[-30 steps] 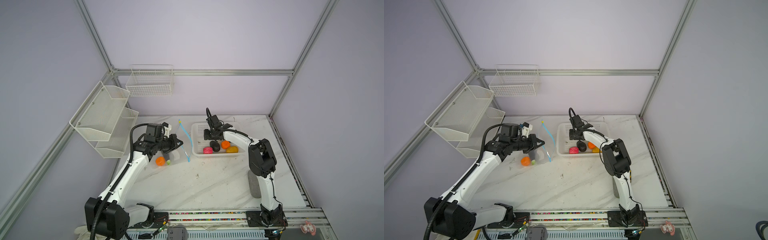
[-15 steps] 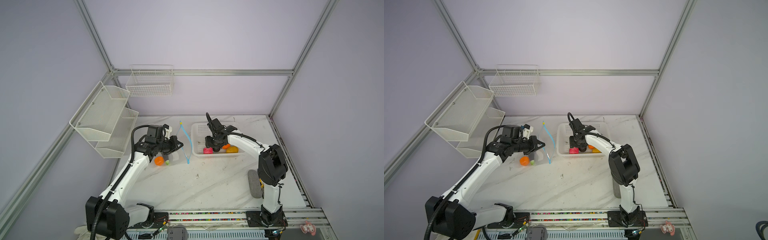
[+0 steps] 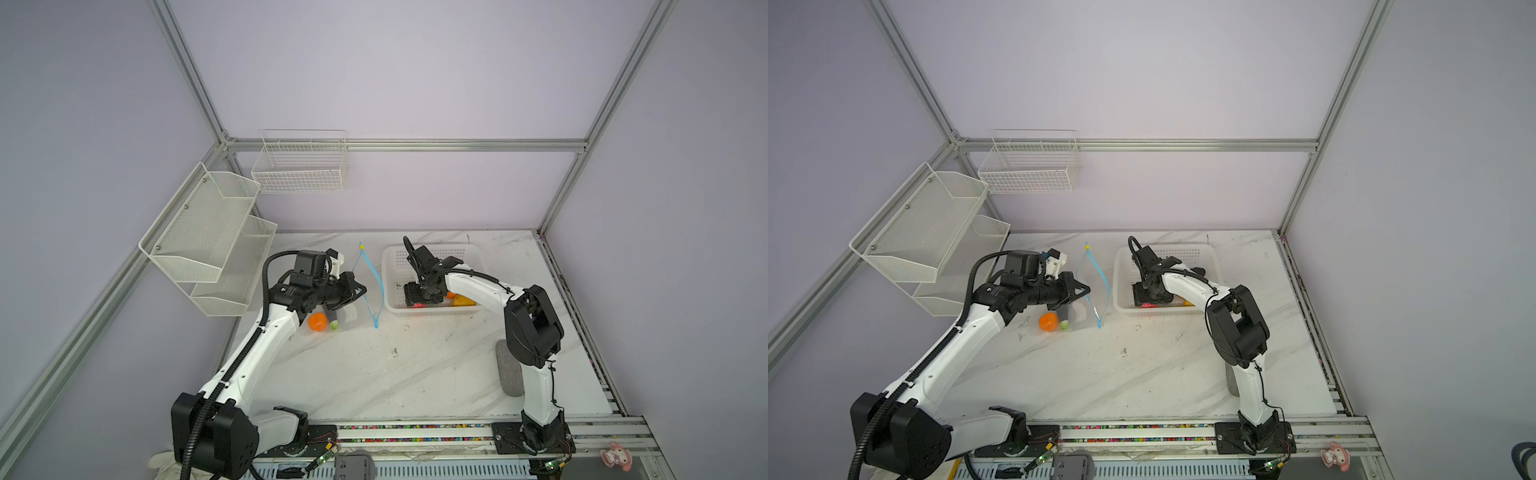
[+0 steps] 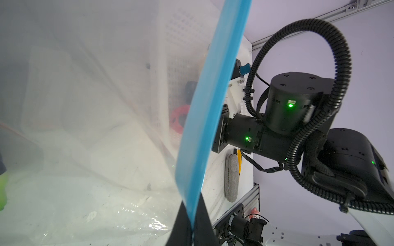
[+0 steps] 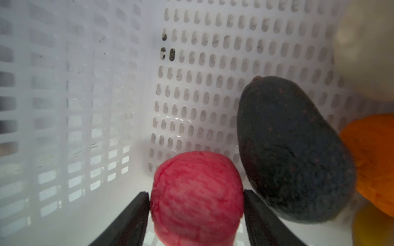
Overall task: Place the food in the zip-top bag and seal the zipper
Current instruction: 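Lower the right gripper onto the red radish and close on it, then lift the red radish with the right gripper and carry it to the bag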
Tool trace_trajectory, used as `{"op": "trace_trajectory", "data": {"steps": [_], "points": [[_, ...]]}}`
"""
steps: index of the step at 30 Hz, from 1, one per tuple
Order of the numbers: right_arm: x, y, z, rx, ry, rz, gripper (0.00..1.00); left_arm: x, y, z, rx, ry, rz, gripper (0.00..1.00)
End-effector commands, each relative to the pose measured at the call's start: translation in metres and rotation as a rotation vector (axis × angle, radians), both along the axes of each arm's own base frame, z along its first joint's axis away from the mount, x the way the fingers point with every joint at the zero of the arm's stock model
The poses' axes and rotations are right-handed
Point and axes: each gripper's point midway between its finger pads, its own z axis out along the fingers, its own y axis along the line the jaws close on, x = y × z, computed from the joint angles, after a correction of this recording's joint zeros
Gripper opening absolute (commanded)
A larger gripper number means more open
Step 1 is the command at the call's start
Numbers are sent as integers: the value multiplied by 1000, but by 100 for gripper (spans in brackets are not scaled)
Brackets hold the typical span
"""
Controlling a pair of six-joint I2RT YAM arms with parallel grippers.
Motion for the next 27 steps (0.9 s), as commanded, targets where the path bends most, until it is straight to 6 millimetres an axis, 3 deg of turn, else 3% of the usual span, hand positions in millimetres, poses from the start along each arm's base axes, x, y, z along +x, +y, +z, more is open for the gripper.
{"op": "trace_trajectory", "data": {"steps": [1, 8, 15, 27], "points": [[-2, 0, -3, -33, 12, 12, 73, -2, -2, -10, 1, 5, -6, 0], [2, 6, -13, -34, 20, 17, 71, -1, -1, -10, 5, 2, -6, 0], [4, 8, -9, -26, 8, 16, 63, -1, -1, -12, 7, 4, -6, 0], [16, 16, 30, 74, -89, -10, 58, 2, -2, -13, 3, 4, -3, 0]]}}
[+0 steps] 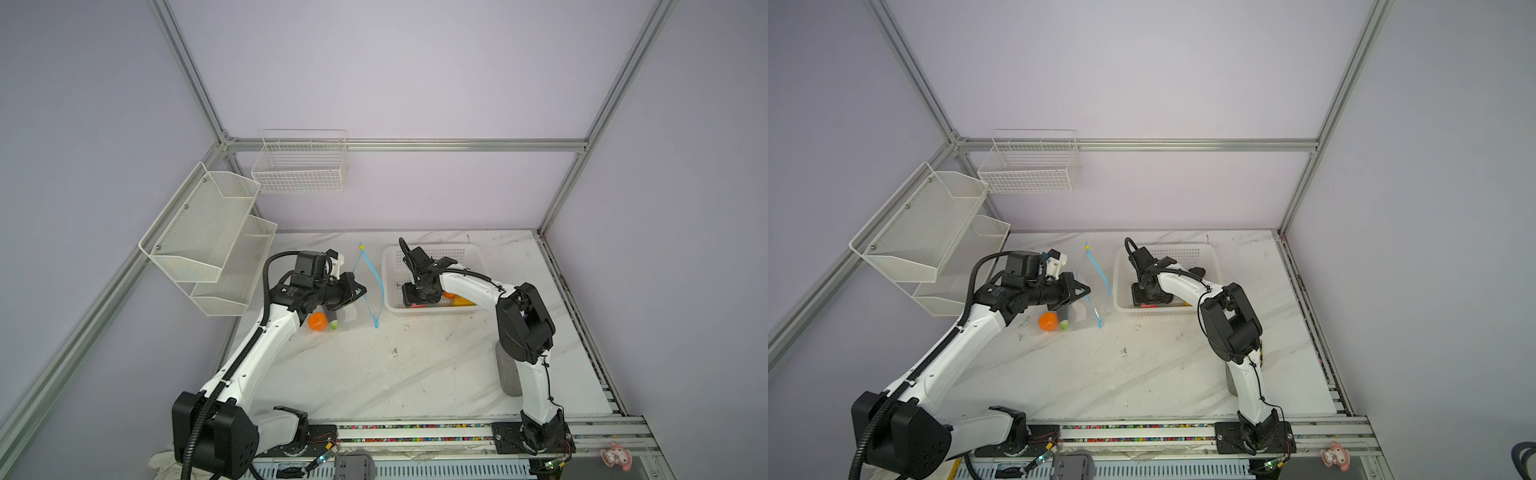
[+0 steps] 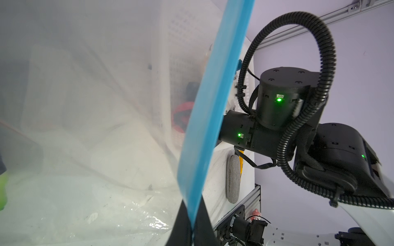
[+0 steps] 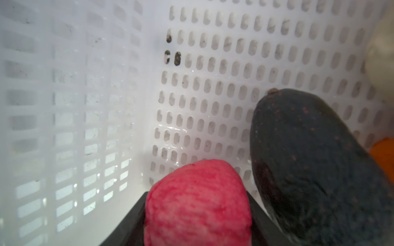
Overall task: Place the food in the zip-top bag and seal the zipper
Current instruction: 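Lift the red radish with the right gripper and carry it to the bag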
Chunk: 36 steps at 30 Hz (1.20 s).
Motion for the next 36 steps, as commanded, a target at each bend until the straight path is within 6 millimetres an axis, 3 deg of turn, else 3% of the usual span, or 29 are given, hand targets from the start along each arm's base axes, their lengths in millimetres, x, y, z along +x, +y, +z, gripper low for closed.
{"op": "trace_trajectory", "data": {"steps": [1, 10, 19, 25, 30, 36], "points": [[8, 7, 40, 81, -85, -22, 58, 1, -2, -8, -1, -2, -5, 0], [8, 24, 90, 295, -220, -13, 56, 3, -1, -10, 8, -3, 6, 0], [-14, 34, 167, 547, -384, 88, 54, 8, -2, -5, 1, -13, 5, 0], [-36, 58, 215, 741, -470, 204, 52, 9, -2, -6, 5, -9, 4, 0], [-52, 86, 224, 808, -485, 292, 52, 9, -2, -6, 7, -7, 6, 0], [-59, 109, 205, 807, -445, 340, 50, 8, -2, -3, 6, -10, 6, 0]]}}
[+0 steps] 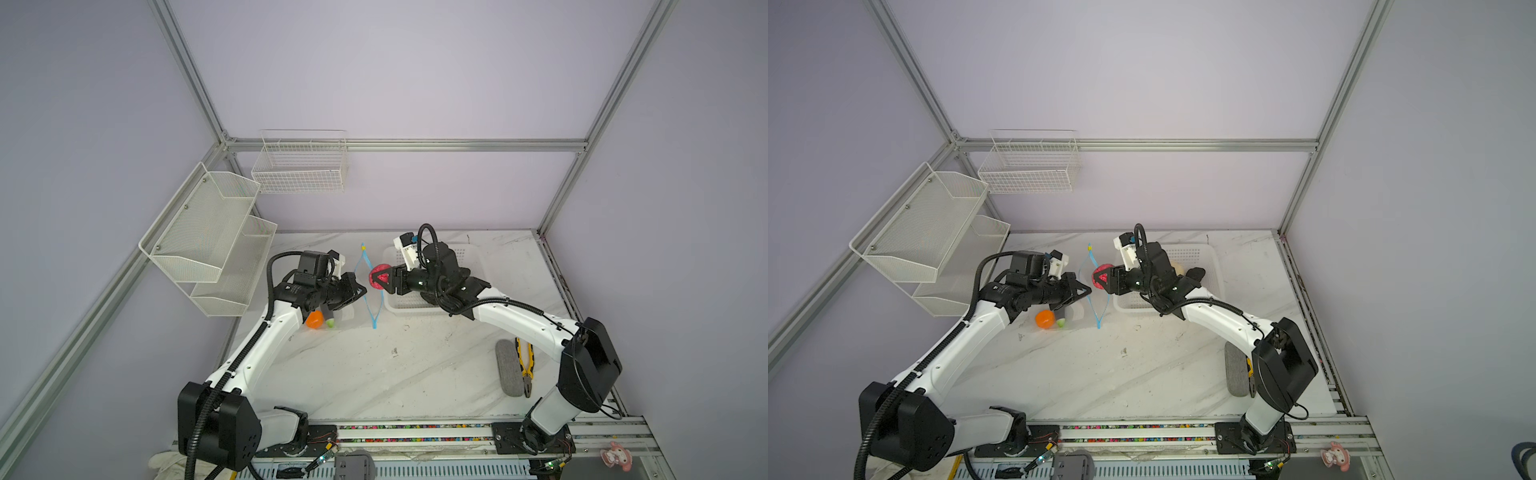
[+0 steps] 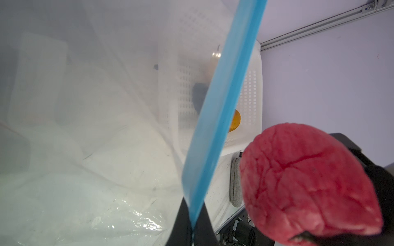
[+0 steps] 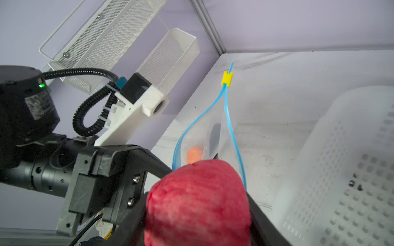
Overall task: Place the food in the zip-top bag and seal the zipper
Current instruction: 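Lift the red radish with the right gripper and carry it to the bag, then lower the radish into the bag mouth and open the right gripper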
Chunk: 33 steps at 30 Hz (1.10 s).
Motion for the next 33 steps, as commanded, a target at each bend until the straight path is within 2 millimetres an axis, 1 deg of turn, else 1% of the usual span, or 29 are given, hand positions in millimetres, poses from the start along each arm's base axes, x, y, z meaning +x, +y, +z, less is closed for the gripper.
{"op": "trace_trajectory", "data": {"steps": [1, 9, 17, 28, 33], "points": [[0, 12, 4, 32, -20, 33, 50, 1, -2, 6, -8, -23, -5, 0], [3, 16, -23, -12, 16, 32, 48, -2, -1, 12, -8, -39, -7, 0], [5, 15, -40, -56, 37, 23, 48, -5, -1, 17, -13, -46, -6, 0], [7, 16, -54, -89, 53, 23, 48, -11, 2, 29, -14, -72, 4, 0], [7, 18, -61, -113, 58, 21, 48, -12, 2, 29, -15, -71, 5, 0]]}}
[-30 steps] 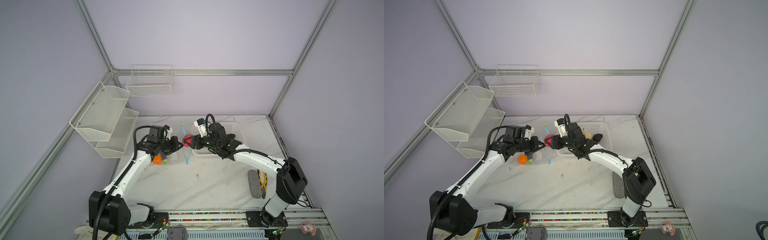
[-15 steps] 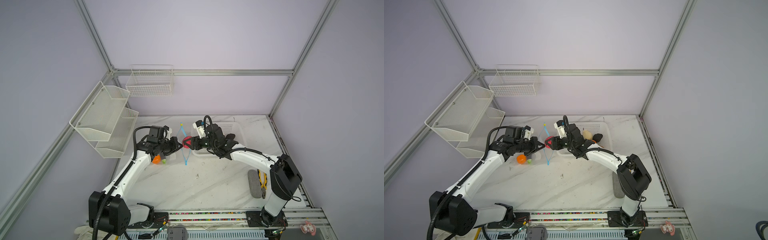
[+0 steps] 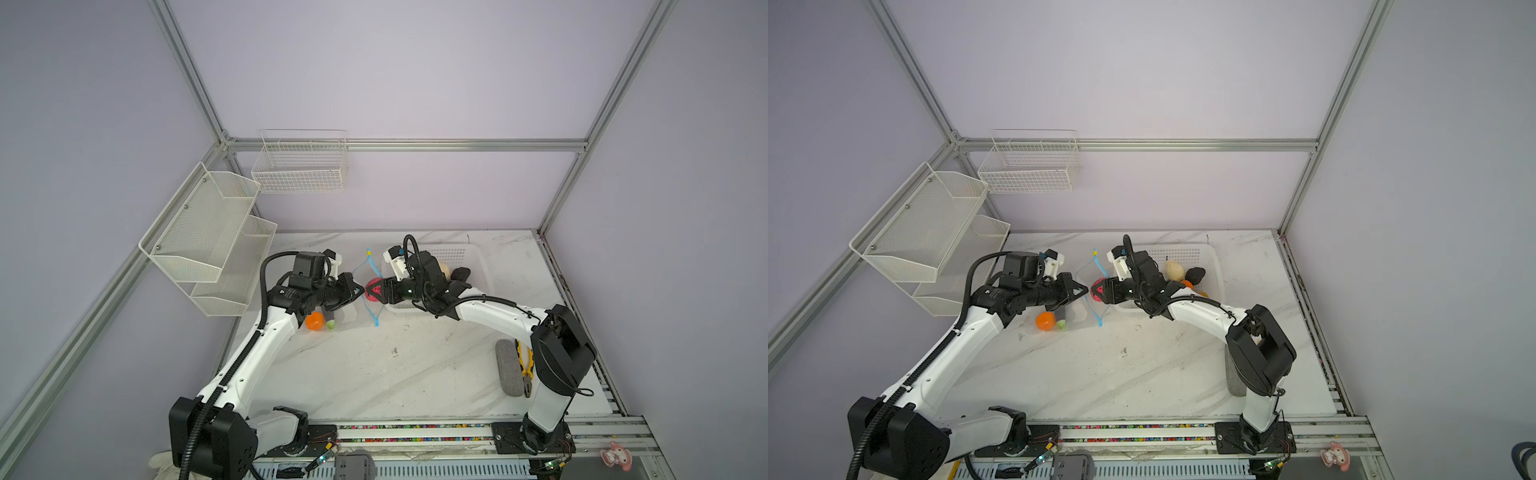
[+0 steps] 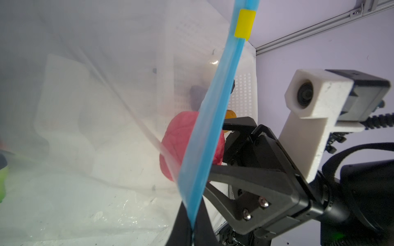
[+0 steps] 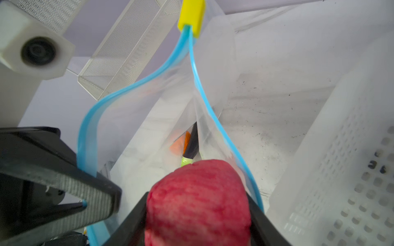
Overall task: Place the food in the zip-top bag and seal the zipper
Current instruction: 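Lower the radish into the bag mouth and open the right gripper, then withdraw the right gripper from the bag back over the basket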
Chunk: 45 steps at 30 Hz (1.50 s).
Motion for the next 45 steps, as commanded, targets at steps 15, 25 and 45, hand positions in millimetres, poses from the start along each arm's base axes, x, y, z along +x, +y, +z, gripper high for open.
{"op": "trace_trajectory", "data": {"steps": [15, 25, 45], "points": [[1, 8, -5, -39, -12, 5, 57, -1, -3, 13, -23, -34, -3, 0], [0, 9, -6, -50, -17, 0, 72, -1, -3, 11, -23, -28, -3, 0], [-1, -10, 12, -117, 5, -77, 71, 0, -2, -2, -8, -6, 2, 0]]}}
